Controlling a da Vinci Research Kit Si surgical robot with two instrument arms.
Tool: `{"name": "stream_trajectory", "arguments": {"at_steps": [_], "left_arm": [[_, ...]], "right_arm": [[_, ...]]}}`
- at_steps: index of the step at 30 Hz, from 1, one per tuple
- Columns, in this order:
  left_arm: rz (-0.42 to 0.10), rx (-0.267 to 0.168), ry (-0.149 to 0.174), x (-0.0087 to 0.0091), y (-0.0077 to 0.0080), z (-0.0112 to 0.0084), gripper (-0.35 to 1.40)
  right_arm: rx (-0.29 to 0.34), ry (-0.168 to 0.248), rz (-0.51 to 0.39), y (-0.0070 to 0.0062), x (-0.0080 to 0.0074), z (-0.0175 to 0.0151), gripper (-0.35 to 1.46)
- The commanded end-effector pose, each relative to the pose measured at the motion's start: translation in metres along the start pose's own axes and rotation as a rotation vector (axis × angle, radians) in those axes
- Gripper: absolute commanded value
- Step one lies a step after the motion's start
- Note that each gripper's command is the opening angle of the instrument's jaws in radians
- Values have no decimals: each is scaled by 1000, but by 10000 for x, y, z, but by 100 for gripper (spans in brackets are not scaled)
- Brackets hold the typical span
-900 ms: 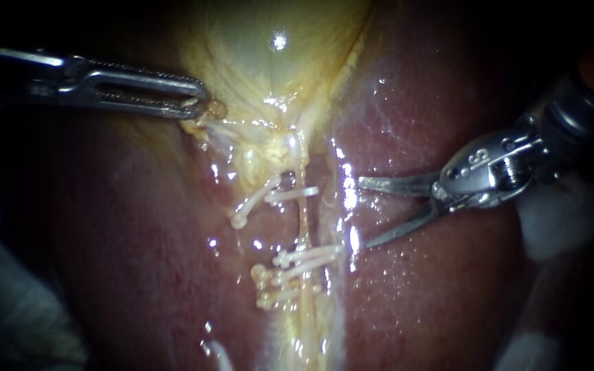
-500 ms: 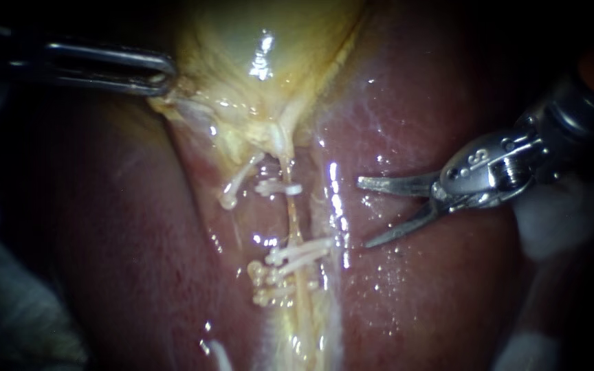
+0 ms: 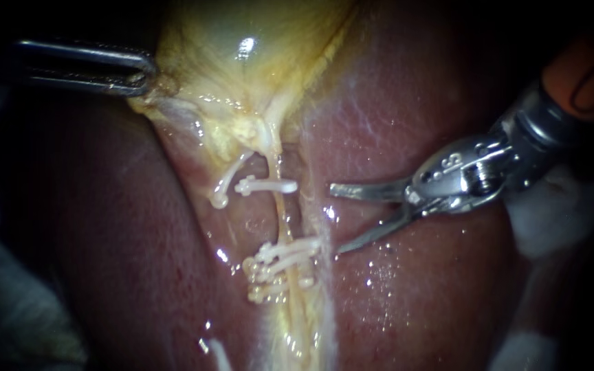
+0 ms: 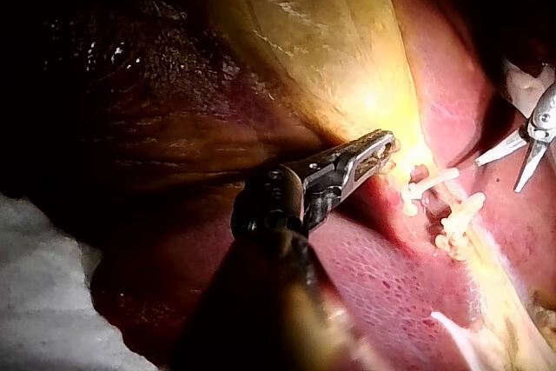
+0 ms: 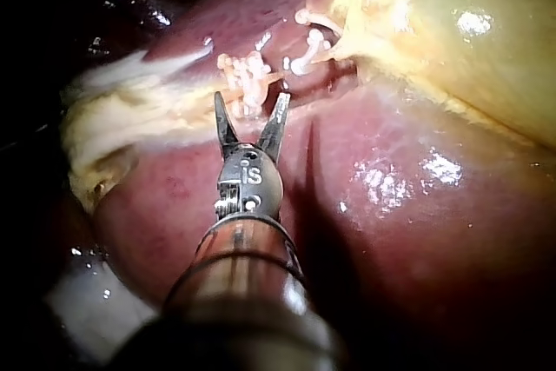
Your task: Go to the cutting position right tube
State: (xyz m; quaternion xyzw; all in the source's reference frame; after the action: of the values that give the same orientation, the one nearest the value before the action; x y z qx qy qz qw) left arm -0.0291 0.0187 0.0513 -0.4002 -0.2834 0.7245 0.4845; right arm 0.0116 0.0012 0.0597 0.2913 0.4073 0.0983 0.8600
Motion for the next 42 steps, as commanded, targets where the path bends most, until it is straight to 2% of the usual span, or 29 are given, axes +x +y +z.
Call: {"name": "stream_trajectory", "arguments": {"at_steps": [1, 11, 16, 26, 34, 42], "left_arm": [[0, 0, 0, 0, 0, 0, -35], [0, 0, 0, 0, 0, 0, -35], [0, 0, 0, 0, 0, 0, -35], [0, 0, 0, 0, 0, 0, -35], [0, 1, 0, 0, 0, 2, -35], [0, 2, 1, 0, 0, 3, -35]], "right_arm": [[10, 6, 11, 2, -2, 3, 140], [81, 27, 104, 33, -21, 37, 136], [130, 64, 141, 42, -22, 58, 136], [241, 146, 161, 41, -8, 82, 131], [310, 177, 152, 41, 2, 104, 128], [346, 202, 160, 38, 4, 133, 128]]}}
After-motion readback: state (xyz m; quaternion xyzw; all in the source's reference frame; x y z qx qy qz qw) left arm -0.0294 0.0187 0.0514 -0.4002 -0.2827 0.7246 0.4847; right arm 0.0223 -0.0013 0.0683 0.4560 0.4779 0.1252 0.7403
